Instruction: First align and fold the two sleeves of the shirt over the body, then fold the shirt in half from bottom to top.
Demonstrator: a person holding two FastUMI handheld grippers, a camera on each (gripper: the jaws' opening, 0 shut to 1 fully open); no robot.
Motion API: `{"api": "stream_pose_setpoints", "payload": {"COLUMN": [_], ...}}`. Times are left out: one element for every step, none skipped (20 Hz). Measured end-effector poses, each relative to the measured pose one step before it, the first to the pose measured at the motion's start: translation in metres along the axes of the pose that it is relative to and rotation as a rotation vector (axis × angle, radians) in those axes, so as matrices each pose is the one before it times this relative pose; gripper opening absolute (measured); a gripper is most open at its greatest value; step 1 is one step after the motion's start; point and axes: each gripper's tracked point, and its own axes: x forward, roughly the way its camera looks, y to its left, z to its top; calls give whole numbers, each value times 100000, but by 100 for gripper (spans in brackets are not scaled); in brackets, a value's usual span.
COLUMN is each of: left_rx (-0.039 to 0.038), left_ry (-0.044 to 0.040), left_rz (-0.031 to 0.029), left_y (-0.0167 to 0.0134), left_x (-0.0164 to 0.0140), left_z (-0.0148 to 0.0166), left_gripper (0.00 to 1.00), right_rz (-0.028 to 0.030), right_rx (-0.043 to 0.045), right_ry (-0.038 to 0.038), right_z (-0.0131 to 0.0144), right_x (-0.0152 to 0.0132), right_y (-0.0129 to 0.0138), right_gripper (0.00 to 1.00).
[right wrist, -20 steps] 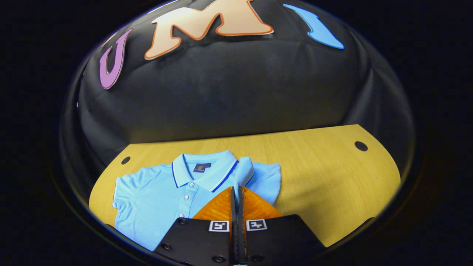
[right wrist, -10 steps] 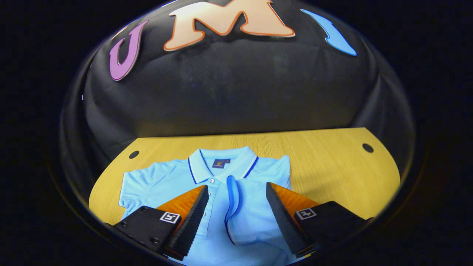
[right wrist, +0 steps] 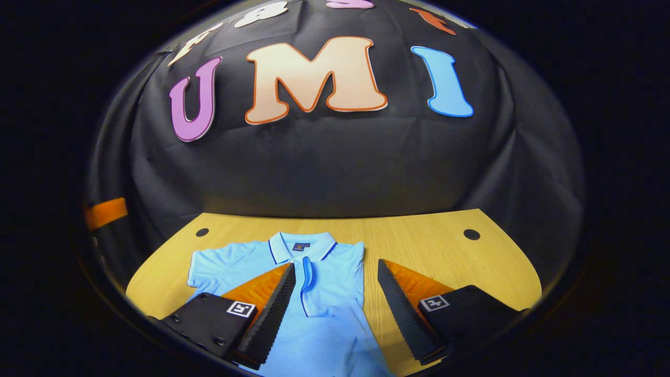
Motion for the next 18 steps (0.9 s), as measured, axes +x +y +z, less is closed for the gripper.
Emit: {"api": "stream_pose_setpoints", "payload": {"left_rx": [-1400, -2100, -2383, -2214, -1071, -9, 709, 918, 909, 55, -264, -439, -109, 384, 439, 374, 448, -327], "left_ry": [1701, 1954, 1872, 1190, 1448, 2084, 1753, 1827, 1742, 2131, 2705, 2239, 2150, 1936, 1976, 1713, 1939, 1875], "left_rz": [683, 794, 1160, 1722, 1205, 1642, 1012, 1035, 1022, 1236, 1687, 2211, 1485, 1600, 792, 621, 743, 249], "left_y": [310, 299, 320, 575, 352, 530, 353, 378, 343, 376, 432, 522, 299, 411, 113, 78, 222, 10], "left_x": [1170, 1048, 997, 1165, 940, 1001, 892, 940, 1018, 769, 766, 732, 1099, 792, 824, 1032, 822, 585], "left_z": [-820, -704, -676, -672, -668, -823, -801, -911, -716, -990, -886, -697, -802, -924, -700, -711, -601, -690], "left_gripper": [98, 98, 98, 98, 98, 98, 98, 98, 98, 98, 98, 98, 98, 98, 98, 98, 98, 98], "right_rz": [-954, -1252, -1102, -1330, -1852, -1875, -1682, -1453, -1465, -1519, -1229, -1073, -1016, -671, -417, -357, 23, 63], "right_rx": [-1370, -1525, -1425, -1324, -896, 240, 810, 972, 269, -498, -484, -411, -146, -28, -86, -345, -588, -507], "right_ry": [249, 156, 824, 997, 1679, 1553, 1196, 1171, 843, 701, 531, 661, 798, 1364, 1058, 1325, 1401, 930], "right_z": [-126, -170, -373, -852, -733, -694, -483, -338, -442, -369, -265, -359, -299, -619, -545, -659, -652, -310], "right_x": [-960, -765, -801, -703, -499, -491, -424, -495, -307, -260, -215, -395, -357, -306, -216, -145, -159, -100], "right_y": [-704, -572, -655, -748, -725, -601, -591, -535, -491, -441, -337, -241, -187, 6, 77, 10, 151, 104], "right_gripper": [94, 98, 98, 94, 94, 94, 98, 98, 94, 98, 98, 98, 98, 98, 98, 94, 98, 98]}}
